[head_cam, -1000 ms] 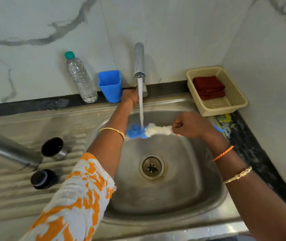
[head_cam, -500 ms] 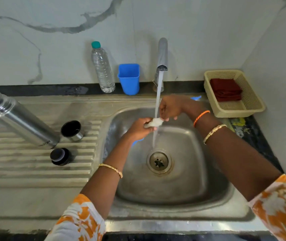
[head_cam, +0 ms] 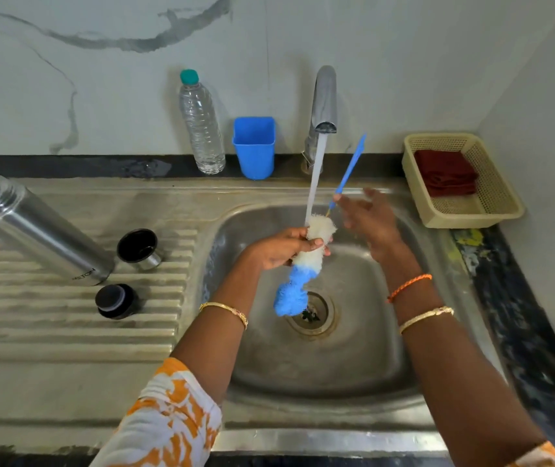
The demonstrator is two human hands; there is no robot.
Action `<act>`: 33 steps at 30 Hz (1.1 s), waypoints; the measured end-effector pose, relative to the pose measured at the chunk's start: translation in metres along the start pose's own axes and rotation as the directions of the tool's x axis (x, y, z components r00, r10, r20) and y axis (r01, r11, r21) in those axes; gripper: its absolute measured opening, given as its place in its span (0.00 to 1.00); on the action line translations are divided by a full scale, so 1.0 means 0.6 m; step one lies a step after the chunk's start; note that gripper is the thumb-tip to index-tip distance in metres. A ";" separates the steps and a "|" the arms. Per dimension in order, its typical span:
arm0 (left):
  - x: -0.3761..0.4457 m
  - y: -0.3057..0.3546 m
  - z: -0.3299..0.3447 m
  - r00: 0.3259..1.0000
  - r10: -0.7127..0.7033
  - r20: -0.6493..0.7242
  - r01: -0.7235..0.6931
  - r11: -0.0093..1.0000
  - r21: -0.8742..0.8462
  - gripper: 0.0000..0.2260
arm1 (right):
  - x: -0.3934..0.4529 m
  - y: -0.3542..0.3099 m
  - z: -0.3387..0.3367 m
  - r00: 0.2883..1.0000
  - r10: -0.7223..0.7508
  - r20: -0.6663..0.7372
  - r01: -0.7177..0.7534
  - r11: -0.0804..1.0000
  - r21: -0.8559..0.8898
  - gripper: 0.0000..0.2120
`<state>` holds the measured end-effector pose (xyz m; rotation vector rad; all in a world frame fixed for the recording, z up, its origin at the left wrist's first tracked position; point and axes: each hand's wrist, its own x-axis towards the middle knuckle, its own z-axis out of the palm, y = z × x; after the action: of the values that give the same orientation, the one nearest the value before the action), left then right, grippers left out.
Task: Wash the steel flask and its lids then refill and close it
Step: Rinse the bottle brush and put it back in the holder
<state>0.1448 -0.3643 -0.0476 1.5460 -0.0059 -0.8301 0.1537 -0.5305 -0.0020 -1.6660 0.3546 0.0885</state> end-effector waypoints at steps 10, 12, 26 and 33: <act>-0.016 -0.035 -0.041 0.983 -0.056 -0.174 0.014 0.972 -0.234 0.08 | 0.041 -0.010 0.059 0.982 0.014 0.189 0.011 0.992 -0.127 0.02; -0.030 -0.044 -0.047 0.962 -0.050 -0.267 -0.018 0.969 -0.246 0.10 | 0.050 -0.006 0.067 0.989 0.020 0.144 0.000 0.991 -0.137 0.04; -0.030 -0.105 -0.030 0.838 -0.146 -0.526 0.042 0.978 -0.204 0.14 | 0.025 0.005 0.040 0.955 -0.258 -0.149 0.216 0.944 -0.249 0.09; -0.016 -0.115 -0.022 0.824 -0.264 -0.501 0.017 0.896 -0.445 0.15 | 0.036 0.024 0.014 0.950 -0.044 -0.310 0.048 0.999 0.005 0.04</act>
<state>0.1124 -0.3355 -0.1041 1.3228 0.6884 -0.4274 0.1714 -0.5272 -0.0227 -1.6755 0.5513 -0.2126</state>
